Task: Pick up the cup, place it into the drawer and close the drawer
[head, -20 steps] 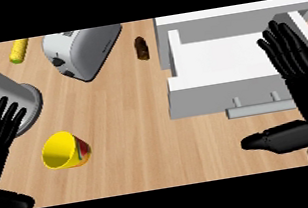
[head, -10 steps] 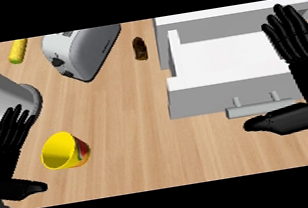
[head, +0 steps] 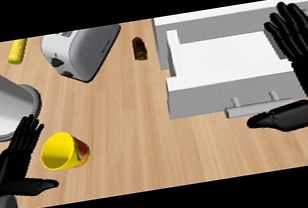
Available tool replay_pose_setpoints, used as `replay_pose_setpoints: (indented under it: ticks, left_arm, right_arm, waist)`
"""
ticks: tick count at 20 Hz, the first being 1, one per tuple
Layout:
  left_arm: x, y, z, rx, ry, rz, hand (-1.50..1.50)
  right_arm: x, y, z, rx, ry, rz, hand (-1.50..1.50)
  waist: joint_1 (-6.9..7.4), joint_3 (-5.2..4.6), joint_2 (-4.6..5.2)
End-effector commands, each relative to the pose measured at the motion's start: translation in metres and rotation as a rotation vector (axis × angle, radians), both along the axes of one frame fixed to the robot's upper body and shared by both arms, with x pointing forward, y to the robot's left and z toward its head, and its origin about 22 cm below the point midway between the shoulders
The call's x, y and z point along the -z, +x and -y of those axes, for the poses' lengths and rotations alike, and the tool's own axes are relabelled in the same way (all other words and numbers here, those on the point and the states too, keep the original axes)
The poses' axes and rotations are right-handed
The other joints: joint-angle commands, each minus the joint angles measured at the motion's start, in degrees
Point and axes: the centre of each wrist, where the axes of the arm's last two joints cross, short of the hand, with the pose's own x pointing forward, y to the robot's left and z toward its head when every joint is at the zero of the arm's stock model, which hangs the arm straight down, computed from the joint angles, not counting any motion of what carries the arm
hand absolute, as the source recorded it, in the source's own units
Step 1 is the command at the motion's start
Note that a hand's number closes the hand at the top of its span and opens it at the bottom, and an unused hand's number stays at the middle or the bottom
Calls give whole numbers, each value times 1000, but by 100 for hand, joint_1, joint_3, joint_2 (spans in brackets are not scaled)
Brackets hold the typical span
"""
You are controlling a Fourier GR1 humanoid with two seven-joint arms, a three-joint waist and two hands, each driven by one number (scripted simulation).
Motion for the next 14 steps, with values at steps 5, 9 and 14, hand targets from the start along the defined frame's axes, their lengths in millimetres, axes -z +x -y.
replay_pose_setpoints:
  ticks: [5,9,14]
  left_arm:
    - [32,18,2,-10,13,-11,-150]
    - [43,1,-6,-7,22,15,-150]
    - [55,-8,0,-43,-12,49,-150]
  right_arm:
    - [-16,-3,-2,6,6,12,-150]
    - [-17,1,-9,-5,11,13,-150]
    - [-17,-3,-1,-24,-11,11,-150]
  waist:
    - [-74,-9,17]
    - [-58,-10,20]
    - [-121,-22,47]
